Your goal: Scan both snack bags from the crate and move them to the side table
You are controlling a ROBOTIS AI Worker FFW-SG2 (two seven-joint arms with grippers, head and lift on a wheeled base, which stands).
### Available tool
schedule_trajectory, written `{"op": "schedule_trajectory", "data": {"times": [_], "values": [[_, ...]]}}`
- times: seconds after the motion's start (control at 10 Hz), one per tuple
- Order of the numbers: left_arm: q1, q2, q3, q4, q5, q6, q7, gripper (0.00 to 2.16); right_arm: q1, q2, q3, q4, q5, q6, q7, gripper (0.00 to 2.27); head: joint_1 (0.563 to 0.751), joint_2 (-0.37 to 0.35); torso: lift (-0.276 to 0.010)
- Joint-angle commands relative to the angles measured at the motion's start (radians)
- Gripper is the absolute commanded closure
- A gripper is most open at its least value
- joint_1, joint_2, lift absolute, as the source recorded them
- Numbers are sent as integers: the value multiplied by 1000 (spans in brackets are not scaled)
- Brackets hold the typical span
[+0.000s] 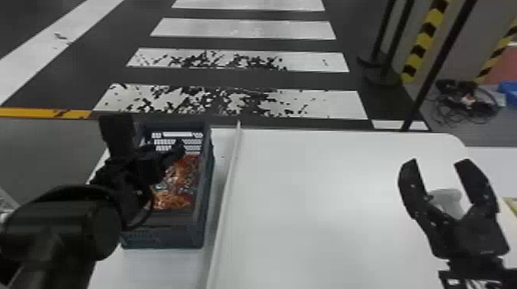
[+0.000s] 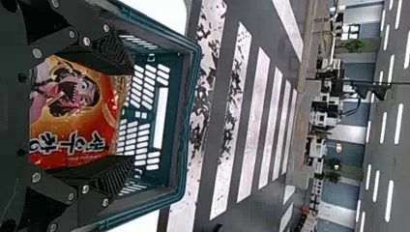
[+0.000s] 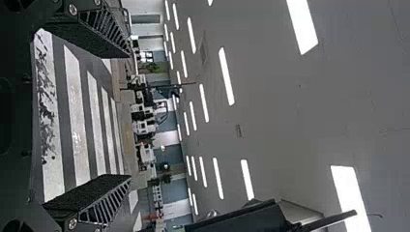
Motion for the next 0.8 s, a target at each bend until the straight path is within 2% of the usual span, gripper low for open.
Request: {"op": "schedule_trajectory", "data": {"times": [0.0,0.2,0.5,0.6,0.7], "values": [[-11,-6,-5,31,-6,0,1,424,-1,-2,4,2,0,-6,0,107,695,9,-95],[-44,-4,-5,70,-17,46,-1,427,3,-8,2,8,-8,-13,0,107,695,9,-95],[-130,-4,-14,140,-15,135,-1,427,17,-15,4,4,-23,-34,0,107,695,7,-95],[-155,-1,-42,157,-21,209,-2,427,19,-21,5,2,-26,-40,0,107,695,5,-95],[-193,-1,-63,214,-38,304,1,427,19,-26,8,2,-46,-49,0,103,695,-3,-95]]}}
